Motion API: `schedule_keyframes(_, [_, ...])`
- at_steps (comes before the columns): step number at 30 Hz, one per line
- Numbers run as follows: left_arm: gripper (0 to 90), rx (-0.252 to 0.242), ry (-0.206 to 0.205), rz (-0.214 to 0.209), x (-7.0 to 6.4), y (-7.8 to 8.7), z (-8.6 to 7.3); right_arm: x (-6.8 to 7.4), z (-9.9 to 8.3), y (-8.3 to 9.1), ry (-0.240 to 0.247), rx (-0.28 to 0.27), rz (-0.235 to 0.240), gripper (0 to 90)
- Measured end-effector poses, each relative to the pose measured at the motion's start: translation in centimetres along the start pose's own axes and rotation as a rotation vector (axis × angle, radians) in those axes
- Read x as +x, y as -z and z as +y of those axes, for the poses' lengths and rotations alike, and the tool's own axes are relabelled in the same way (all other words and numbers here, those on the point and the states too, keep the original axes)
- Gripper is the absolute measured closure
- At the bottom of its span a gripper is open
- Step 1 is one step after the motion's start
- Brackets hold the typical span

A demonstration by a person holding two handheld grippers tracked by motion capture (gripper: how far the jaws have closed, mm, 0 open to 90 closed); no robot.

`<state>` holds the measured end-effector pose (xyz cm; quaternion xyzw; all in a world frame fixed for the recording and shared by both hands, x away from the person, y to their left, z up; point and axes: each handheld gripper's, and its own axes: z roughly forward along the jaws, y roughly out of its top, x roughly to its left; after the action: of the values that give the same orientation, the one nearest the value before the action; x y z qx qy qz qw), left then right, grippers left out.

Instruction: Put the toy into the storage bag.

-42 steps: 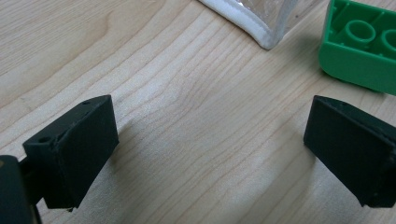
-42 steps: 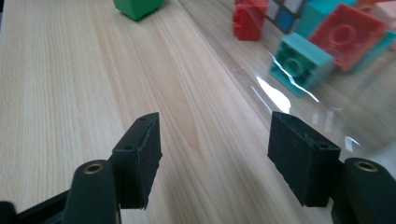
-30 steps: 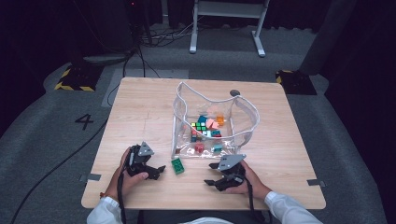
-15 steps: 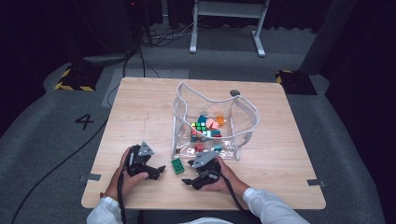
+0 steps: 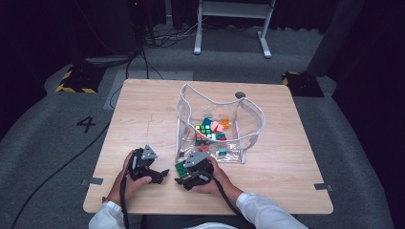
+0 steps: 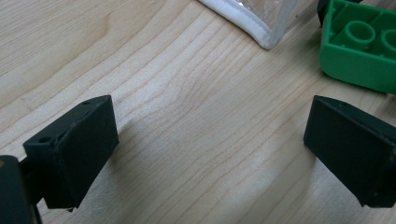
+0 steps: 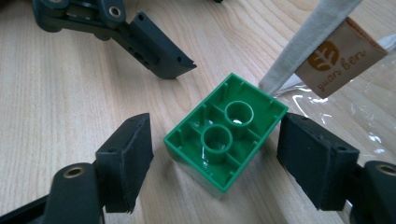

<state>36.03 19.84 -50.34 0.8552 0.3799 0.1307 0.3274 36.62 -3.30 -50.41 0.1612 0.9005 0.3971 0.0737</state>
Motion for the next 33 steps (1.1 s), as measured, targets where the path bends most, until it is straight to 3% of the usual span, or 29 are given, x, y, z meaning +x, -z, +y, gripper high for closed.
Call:
schedule_keyframes(5, [3.3,0.0,0.001,-0.001,0.0,0.0,0.0,-0.1,-0.1,0.2,-0.02,-0.005,-0.025,34.9])
schedule_keyframes(6, [3.3,0.0,0.001,-0.001,0.0,0.0,0.0,0.0,-0.1,0.2,-0.045,-0.011,-0.021,35.8])
schedule_keyframes(7, [3.3,0.0,0.001,-0.001,0.0,0.0,0.0,-0.1,-0.1,0.2,-0.035,-0.01,-0.029,37.7])
schedule_keyframes(14, [3.3,0.001,0.003,0.002,0.0,0.0,0.0,-0.6,-0.5,0.7,-0.057,-0.033,-0.039,58.5])
schedule_keyframes(18, [3.3,0.001,0.004,0.001,0.0,0.0,0.0,-0.5,-0.7,0.9,-0.018,-0.036,-0.024,59.0])
schedule_keyframes(22, [3.3,0.001,0.002,0.001,0.0,0.0,0.0,-0.7,-1.1,1.5,-0.015,-0.029,0.001,59.0])
schedule_keyframes(24, [3.3,0.001,0.002,0.001,0.0,0.0,0.0,-1.0,-1.5,1.9,-0.016,-0.028,0.037,59.0])
schedule_keyframes(30, [3.3,0.001,0.002,0.001,0.0,0.0,0.0,-1.1,-2.1,3.2,0.011,-0.034,0.043,59.0])
schedule_keyframes(33, [3.3,0.001,0.003,0.001,0.0,0.0,0.0,-1.4,-2.4,3.8,0.071,-0.051,0.056,59.0])
